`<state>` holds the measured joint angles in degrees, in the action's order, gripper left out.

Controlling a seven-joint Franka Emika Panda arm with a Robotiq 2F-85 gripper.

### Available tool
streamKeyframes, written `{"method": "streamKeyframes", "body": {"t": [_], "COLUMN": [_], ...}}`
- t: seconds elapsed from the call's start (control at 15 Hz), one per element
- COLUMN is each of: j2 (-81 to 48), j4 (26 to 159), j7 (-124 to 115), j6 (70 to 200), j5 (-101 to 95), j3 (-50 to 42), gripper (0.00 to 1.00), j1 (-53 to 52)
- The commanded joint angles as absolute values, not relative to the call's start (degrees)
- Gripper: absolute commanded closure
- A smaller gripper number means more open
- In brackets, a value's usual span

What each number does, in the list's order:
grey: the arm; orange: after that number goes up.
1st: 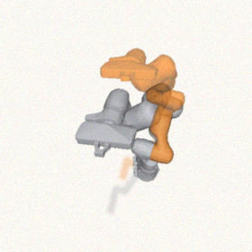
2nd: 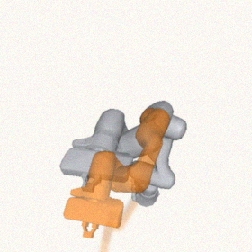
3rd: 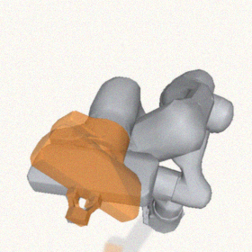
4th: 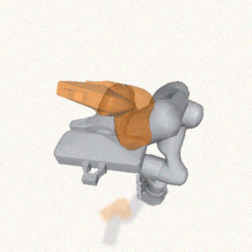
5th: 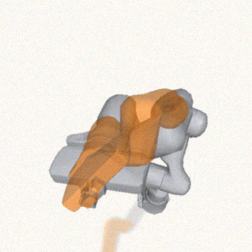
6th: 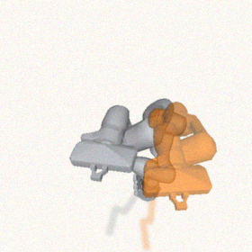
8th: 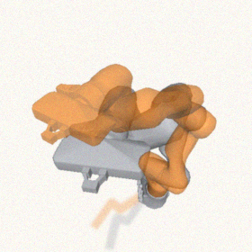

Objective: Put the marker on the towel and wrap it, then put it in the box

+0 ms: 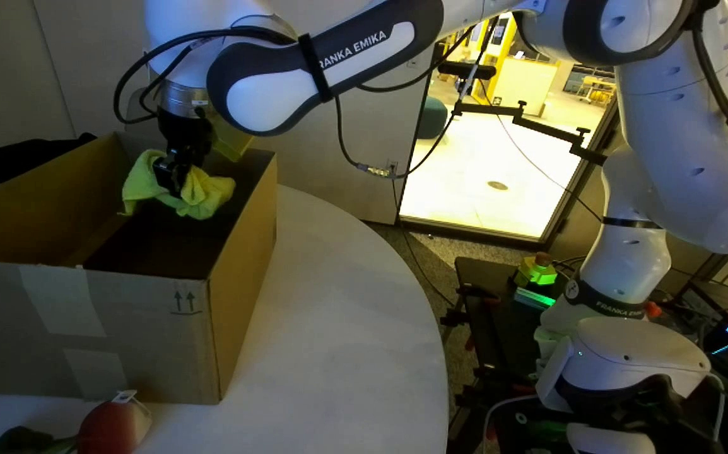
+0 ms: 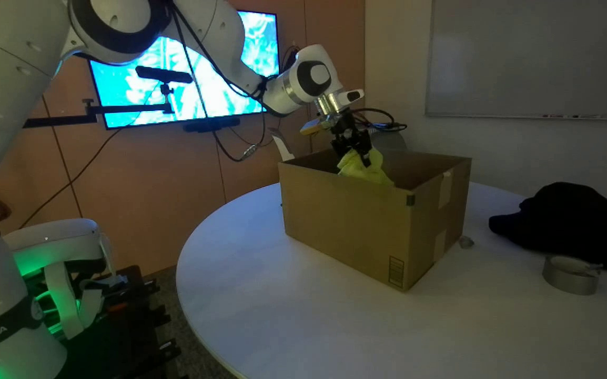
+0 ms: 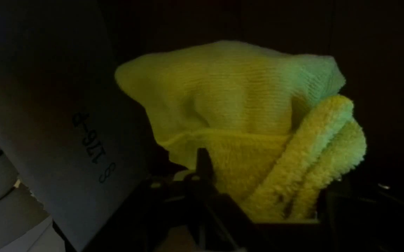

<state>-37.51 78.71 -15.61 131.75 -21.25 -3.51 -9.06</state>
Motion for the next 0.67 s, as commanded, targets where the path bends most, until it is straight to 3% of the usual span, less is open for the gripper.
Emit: {"method": "streamKeyframes", "body": {"t": [0.0, 0.07, 0.13, 0.6], "j2": [-39.7, -39.5, -38.6, -27.3], "j4": [74.3, 74.5, 75.4, 84.7], "j7": [-14.7, -14.5, -14.4, -14.4], "j6": [130.0, 129.9, 129.9, 130.2], "j5": [-20.9, -20.9, -21.1, -21.9], "j3": [-4.9, -5.0, -5.2, -6.3], "gripper": [0.1, 0.02, 0.0, 0.0], "j1": [-10.0, -9.9, -10.0, -9.6]}}
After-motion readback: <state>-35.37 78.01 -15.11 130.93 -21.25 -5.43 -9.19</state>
